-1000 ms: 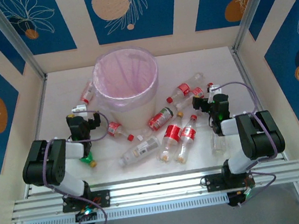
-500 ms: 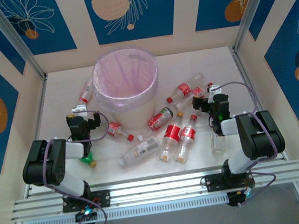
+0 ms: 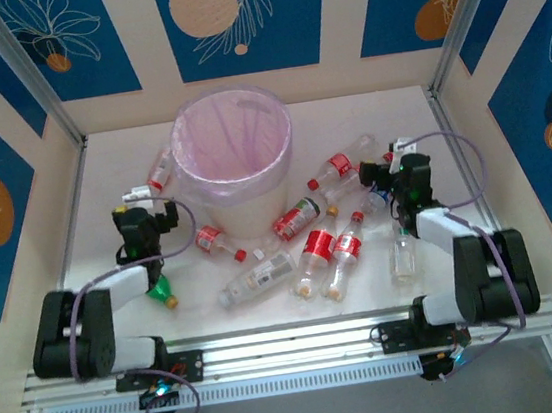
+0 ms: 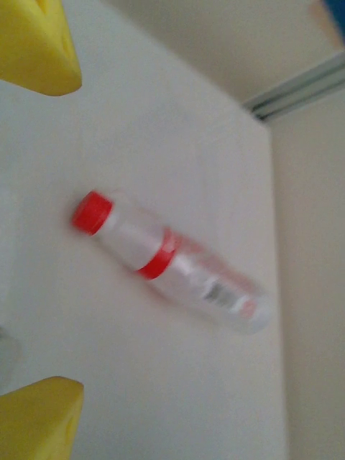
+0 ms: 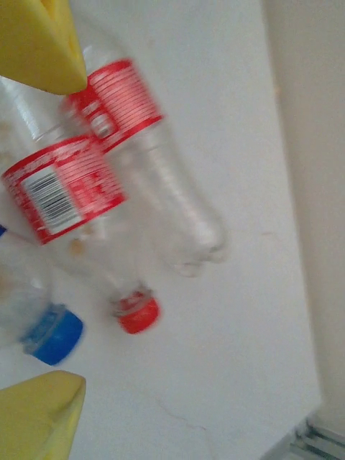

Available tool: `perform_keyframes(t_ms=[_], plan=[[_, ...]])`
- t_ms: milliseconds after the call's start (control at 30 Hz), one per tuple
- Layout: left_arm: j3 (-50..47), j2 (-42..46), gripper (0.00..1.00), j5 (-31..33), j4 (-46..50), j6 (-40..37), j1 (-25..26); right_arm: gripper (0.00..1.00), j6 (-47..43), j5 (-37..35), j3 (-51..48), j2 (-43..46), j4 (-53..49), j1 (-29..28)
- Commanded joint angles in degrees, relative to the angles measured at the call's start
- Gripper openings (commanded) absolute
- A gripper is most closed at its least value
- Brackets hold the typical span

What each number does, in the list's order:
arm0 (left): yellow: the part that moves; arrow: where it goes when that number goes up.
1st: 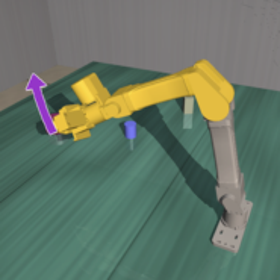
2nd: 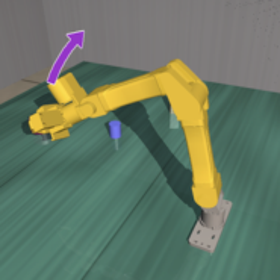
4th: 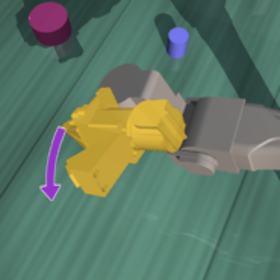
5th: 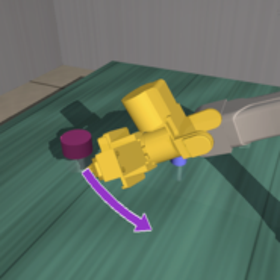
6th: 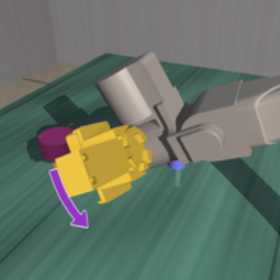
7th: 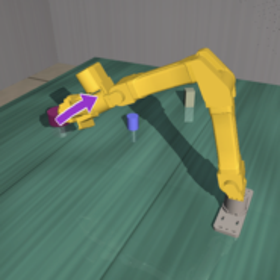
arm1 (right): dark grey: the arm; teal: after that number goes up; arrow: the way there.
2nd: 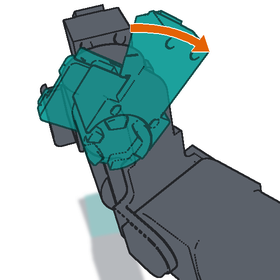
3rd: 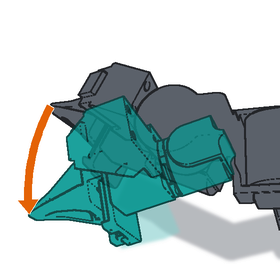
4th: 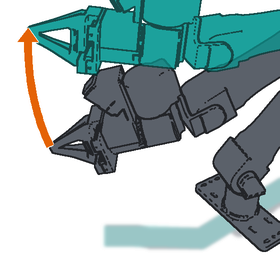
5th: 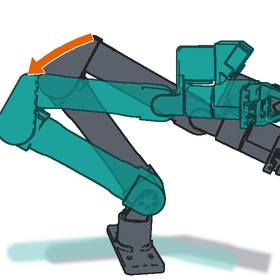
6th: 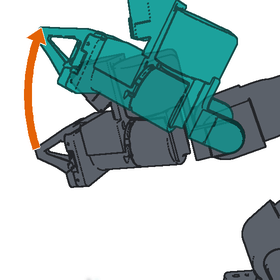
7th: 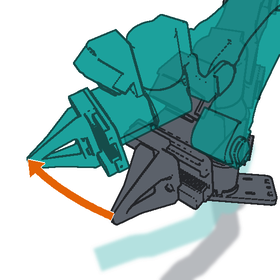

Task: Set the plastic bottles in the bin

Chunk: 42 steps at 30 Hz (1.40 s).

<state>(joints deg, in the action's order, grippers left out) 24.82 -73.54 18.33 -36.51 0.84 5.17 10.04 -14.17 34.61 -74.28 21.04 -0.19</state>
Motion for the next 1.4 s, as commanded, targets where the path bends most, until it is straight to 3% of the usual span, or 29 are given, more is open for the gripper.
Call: perform_keyframes(t_ms=[0, 133, 200, 300, 500, 667, 800, 1100, 1367], plan=[[7.6, 9.1, 1.0, 6.4, 18.3, 3.0, 0.1, 0.99, 6.4, -1.5, 10.6, 6.2, -28.0, 0.2], [22.3, 15.0, 1.0, 8.1, 47.0, 7.5, 0.0, 0.99, 14.1, -3.2, 26.0, 6.4, -64.3, -0.4], [30.7, 15.5, 1.0, 2.8, 59.2, 9.5, -0.1, 0.99, 18.0, -4.2, 31.3, 5.5, -79.3, -1.5], [41.6, 13.7, 1.0, -10.2, 70.1, 11.8, -0.2, 0.99, 20.3, -4.4, 31.9, 5.2, -90.5, -2.3], [56.0, 8.4, 1.0, -30.8, 73.9, 19.0, 0.1, 1.0, 22.5, 3.1, 25.7, 3.7, -89.1, 0.0], [61.0, 2.4, 1.0, -38.8, 75.2, 20.2, 2.4, 1.0, 22.3, 3.6, 20.6, 0.2, -85.8, 0.4], [61.3, -0.1, 0.97, -39.0, 75.7, 18.7, 4.5, 1.0, 22.7, 6.1, 17.3, -2.5, -80.9, 0.8], [58.3, -3.2, 0.91, -38.5, 71.7, 19.3, 6.3, 1.0, 22.8, 3.1, 15.2, -9.6, -76.2, 1.7], [53.6, -3.3, 0.88, -39.7, 66.0, 19.1, 6.6, 0.87, 22.5, 4.5, 14.2, -14.5, -74.1, 1.5]])
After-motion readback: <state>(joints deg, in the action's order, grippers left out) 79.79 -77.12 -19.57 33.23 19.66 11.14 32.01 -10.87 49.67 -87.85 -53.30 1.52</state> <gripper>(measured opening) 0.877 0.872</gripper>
